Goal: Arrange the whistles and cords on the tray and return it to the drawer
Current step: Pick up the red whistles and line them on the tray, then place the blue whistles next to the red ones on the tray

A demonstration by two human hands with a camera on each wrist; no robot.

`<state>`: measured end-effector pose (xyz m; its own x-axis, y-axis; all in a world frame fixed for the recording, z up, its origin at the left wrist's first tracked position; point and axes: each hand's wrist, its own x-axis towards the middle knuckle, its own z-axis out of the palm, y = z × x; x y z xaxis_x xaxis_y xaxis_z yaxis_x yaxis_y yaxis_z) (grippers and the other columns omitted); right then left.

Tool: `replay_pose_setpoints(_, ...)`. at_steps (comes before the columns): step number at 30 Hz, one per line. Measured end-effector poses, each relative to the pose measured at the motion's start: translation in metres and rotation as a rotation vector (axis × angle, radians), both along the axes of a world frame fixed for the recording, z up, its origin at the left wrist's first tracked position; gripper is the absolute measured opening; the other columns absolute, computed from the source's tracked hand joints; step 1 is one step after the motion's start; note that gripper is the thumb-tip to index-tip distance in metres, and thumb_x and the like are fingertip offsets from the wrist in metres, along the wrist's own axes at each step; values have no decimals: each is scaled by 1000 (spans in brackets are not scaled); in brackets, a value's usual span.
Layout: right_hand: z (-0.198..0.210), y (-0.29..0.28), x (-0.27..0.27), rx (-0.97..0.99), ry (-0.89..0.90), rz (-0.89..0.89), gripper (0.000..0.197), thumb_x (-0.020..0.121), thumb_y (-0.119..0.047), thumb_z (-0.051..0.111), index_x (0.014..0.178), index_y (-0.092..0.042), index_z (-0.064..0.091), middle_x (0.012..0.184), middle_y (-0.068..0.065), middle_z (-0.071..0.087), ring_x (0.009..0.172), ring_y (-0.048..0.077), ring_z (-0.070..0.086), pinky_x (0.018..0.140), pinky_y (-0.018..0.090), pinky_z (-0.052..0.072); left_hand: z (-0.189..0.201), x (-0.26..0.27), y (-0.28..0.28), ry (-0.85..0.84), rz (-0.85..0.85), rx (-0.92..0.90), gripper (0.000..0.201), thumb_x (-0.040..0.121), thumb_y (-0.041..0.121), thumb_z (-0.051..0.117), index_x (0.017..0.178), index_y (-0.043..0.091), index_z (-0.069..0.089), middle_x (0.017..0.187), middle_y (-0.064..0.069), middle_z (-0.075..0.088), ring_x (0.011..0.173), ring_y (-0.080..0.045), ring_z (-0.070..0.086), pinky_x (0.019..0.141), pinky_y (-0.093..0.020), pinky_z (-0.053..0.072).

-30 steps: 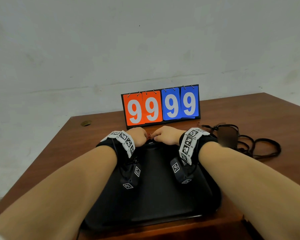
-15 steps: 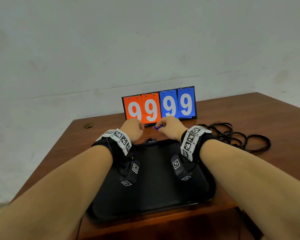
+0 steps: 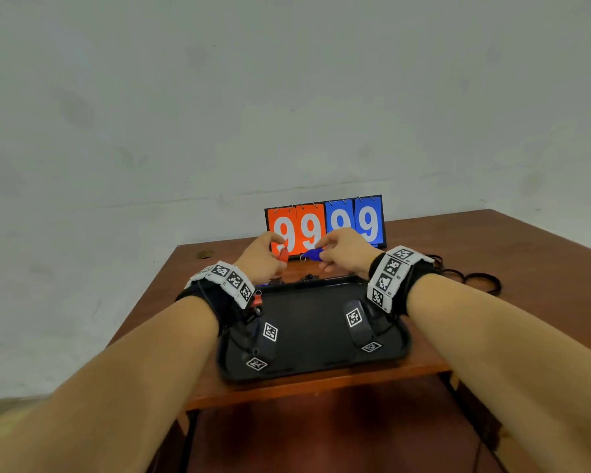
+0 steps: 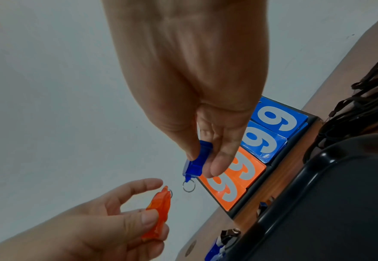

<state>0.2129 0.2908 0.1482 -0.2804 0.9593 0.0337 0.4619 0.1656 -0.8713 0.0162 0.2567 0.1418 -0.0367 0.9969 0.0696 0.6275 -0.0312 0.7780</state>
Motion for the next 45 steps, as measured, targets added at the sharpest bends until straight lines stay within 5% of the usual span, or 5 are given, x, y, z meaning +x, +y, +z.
replay_pose_setpoints(11,17,-47,-15,-123,159,77,22,88,-5,69,109,-2,63,94,20,73,85,25,75,74,32,62,10,-14,-46,-135,-11,10,31,93,-6,57,113,17,55,94,-16,68,83,-24,71,85,-40,60)
replay_pose_setpoints(18,15,-54,-24,-109,126,100,24,90,-8,66,113,-4,60,92,17,72,77,23,76,69,29,62,14,-20,-53,-77,4,-8,29,84,-3,71,110,11,70,98,-7,71,83,-15,72,64,-15,55)
replay_pose_setpoints(27,14,-49,-28,-82,87,67,22,90,1,64,111,-5,64,100,17,67,74,20,75,57,21,58,7,-26,-46,-84,1,-57,35,85,-4,70,119,5,66,109,-13,70,95,-23,72,83,-30,60)
replay_pose_setpoints(38,-8,-17,-44,-151,-10,104,36,93,3,57,129,-2,58,95,11,62,85,19,73,68,23,61,-14,-38,-18,-43,82,-49,22,100,13,54,117,1,63,93,-12,72,81,-17,71,79,-29,60)
replay_pose_setpoints(45,-28,16,-52,-104,-62,129,36,93,-1,59,129,-3,58,113,17,65,87,20,74,69,24,61,-28,-50,7,72,113,-7,26,102,24,51,115,8,65,76,-1,67,64,-9,61,61,-18,49)
